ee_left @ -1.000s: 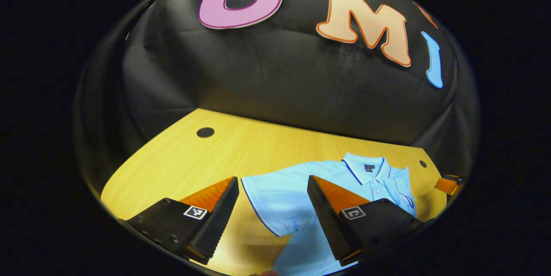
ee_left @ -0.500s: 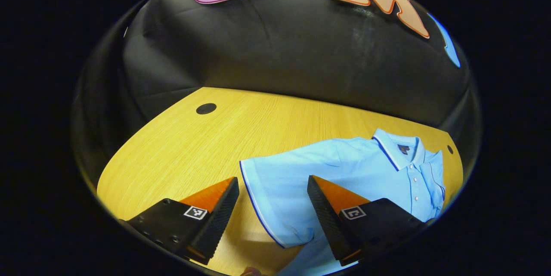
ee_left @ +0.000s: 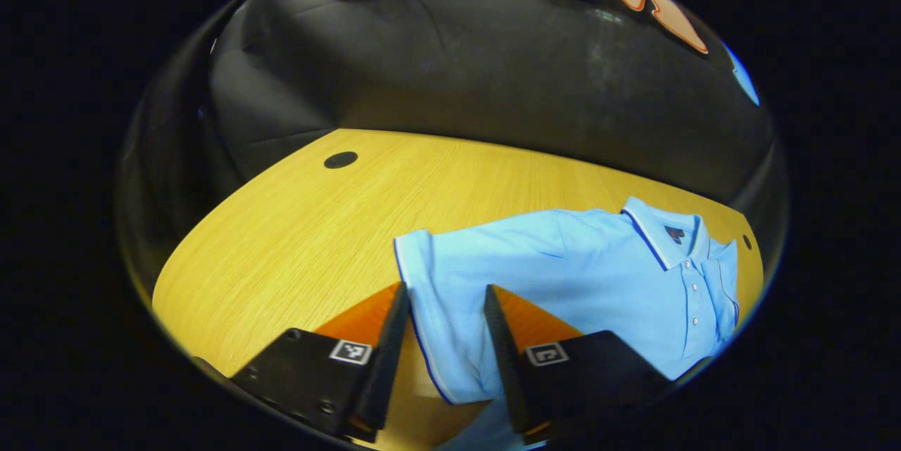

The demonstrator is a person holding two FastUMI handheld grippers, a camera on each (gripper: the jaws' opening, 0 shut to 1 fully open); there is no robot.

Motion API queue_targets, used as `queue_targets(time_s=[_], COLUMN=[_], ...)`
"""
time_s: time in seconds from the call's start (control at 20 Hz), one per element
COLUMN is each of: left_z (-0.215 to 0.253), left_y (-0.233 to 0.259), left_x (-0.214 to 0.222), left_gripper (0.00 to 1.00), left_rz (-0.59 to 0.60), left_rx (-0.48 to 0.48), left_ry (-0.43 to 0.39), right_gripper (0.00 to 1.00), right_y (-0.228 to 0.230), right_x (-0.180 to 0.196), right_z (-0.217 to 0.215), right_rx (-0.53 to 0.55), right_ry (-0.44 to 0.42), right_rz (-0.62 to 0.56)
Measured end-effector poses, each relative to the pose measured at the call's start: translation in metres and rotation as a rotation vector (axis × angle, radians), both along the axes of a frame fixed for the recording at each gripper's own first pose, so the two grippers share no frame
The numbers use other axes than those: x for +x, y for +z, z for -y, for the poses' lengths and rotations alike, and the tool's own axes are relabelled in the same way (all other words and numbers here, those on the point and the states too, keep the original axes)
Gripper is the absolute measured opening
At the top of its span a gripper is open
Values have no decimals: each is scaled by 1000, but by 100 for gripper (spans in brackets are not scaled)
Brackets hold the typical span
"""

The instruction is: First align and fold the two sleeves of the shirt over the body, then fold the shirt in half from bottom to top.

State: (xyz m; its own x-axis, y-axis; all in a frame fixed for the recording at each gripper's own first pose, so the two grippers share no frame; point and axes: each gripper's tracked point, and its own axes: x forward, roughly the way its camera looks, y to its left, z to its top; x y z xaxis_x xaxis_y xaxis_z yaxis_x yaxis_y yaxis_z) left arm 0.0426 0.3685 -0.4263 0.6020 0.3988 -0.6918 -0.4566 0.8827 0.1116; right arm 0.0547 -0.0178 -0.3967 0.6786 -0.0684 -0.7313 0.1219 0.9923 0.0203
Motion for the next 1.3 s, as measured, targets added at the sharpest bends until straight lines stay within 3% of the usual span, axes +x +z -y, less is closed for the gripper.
queue_targets(time_s=[0.15,0.2,0.35,0.55,0.75,1.3], left_z=[12,14,25,71,104,176], left_y=[0,0,1,21,32,21], left_x=[8,9,13,35,51,67], left_gripper=[5,0,0,0,0,0], left_rz=[6,-8,-56,16,17,5], left_rx=[-18,-10,10,-66,-51,-151], left_ry=[-32,-43,-82,-157,-226,-370], right_gripper=[98,98,98,98,98,98], right_y=[-1,0,5,12,15,15], right_x=[-8,-9,-13,-14,-12,-10], right_z=[0,0,2,4,3,-28], right_rx=[5,5,4,17,29,79], right_ry=[4,6,15,10,-4,-4], right_rz=[-4,-4,5,19,26,47])
